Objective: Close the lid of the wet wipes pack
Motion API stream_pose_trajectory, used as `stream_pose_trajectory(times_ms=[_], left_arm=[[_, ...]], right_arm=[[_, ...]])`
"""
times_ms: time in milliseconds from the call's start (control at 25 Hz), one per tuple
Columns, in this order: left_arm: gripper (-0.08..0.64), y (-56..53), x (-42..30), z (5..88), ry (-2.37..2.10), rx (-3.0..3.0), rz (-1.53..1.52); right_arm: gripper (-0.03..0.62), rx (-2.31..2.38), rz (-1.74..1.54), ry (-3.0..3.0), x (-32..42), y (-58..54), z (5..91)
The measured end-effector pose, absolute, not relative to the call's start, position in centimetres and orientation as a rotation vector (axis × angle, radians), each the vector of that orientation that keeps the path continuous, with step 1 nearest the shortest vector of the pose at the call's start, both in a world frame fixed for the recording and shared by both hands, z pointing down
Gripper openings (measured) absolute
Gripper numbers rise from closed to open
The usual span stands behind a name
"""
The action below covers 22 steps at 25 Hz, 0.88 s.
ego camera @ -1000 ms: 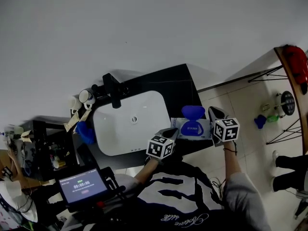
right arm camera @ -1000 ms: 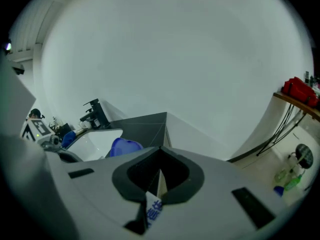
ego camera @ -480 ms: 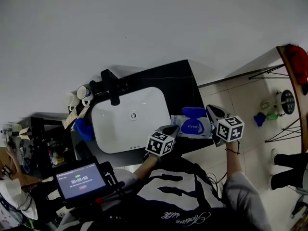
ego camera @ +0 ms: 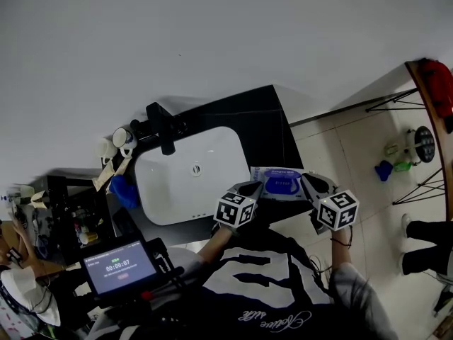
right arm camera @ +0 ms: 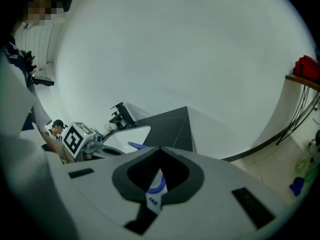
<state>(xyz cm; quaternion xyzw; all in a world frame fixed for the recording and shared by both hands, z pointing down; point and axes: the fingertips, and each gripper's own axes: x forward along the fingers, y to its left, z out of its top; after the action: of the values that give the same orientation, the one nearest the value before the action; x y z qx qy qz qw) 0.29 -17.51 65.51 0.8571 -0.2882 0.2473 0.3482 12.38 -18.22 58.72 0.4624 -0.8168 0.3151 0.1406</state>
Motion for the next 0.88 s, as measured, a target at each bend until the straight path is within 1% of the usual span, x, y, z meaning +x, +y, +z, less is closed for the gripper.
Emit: stream_pose_trajectory(times_ms=[280, 520, 680, 880], left_arm=[[0.0, -18.3, -0.7, 65.0, -0.804, 2.203, 0.621], [0.0, -20.2, -2.9, 63.7, -0.913, 2.167, 0.521], [0.001, -19.8, -1.0, 63.0, -0.831, 2.198, 0.475], [0.0, -17.9, 2.3, 64.0, -0.699, 2.254, 0.587]], right_arm=[[-0.002, 1.255, 0.928, -2.296, 11.8, -16.7, 60.6], [-0.002, 1.132, 0.821, -2.123, 11.1, -15.6, 64.0], [-0.002, 1.084, 0.742, -2.038, 10.8, -15.8, 65.4], [-0.002, 1.123, 0.758, -2.033, 10.7, -15.9, 65.7]])
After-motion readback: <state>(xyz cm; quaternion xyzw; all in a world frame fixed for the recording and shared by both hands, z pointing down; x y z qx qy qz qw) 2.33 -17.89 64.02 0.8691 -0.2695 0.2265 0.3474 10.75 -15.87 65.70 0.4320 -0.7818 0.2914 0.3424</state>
